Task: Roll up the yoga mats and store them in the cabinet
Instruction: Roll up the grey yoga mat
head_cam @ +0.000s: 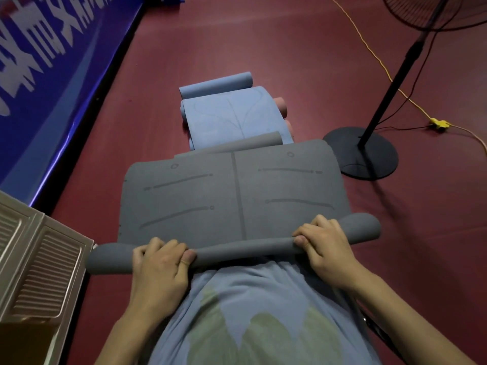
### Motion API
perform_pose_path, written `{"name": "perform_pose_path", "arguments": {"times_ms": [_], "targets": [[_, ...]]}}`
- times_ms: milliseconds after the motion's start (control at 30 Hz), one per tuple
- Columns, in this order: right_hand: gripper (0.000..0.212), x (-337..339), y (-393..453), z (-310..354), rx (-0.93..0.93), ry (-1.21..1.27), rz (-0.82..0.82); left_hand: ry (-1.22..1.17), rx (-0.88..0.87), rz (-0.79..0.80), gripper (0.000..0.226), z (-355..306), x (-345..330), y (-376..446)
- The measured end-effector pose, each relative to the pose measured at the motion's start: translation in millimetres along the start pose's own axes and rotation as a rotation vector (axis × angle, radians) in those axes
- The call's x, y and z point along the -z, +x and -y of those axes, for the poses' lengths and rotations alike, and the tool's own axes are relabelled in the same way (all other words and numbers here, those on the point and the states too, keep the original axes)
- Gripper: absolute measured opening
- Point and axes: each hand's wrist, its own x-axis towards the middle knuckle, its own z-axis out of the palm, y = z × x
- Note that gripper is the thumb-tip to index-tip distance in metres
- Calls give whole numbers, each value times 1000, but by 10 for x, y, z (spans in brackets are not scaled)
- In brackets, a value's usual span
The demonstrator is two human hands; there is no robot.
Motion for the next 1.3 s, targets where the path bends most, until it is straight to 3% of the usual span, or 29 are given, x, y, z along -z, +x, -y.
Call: {"name": "perform_pose_path", "arguments": {"times_ms": [100,167,267,367,433,600,733,867,1067,1300], "targets": [[34,17,-71,-20,-19,152,140,-21,8,145,38,94,41,-5],[32,-37,-112,-45,-70,218,222,-185,152,243,41,110,-41,-29],[18,-82,-86,-82,-136,299,184,-450,390,157,34,109,-128,-104],[21,-96,-49,-79,-70,251,96,-554,474,99,30,102,-126,-79],[26,-127,-56,-85,-12,204,35,-572,492,131,42,125,-152,8],[33,-67,-111,-33,101,-7,-17,-432,464,236,56,170,-197,161],[45,13,-190,73,127,-184,-24,-348,448,104,51,164,-165,94],[41,-44,-197,161,90,-221,-77,-143,372,-15,38,80,-146,75],[30,-63,-188,144,43,-261,-73,-33,52,-123,45,5,-130,-33],[32,-141,-103,153,-13,-312,-59,60,-64,-72,48,32,-36,-71]]}}
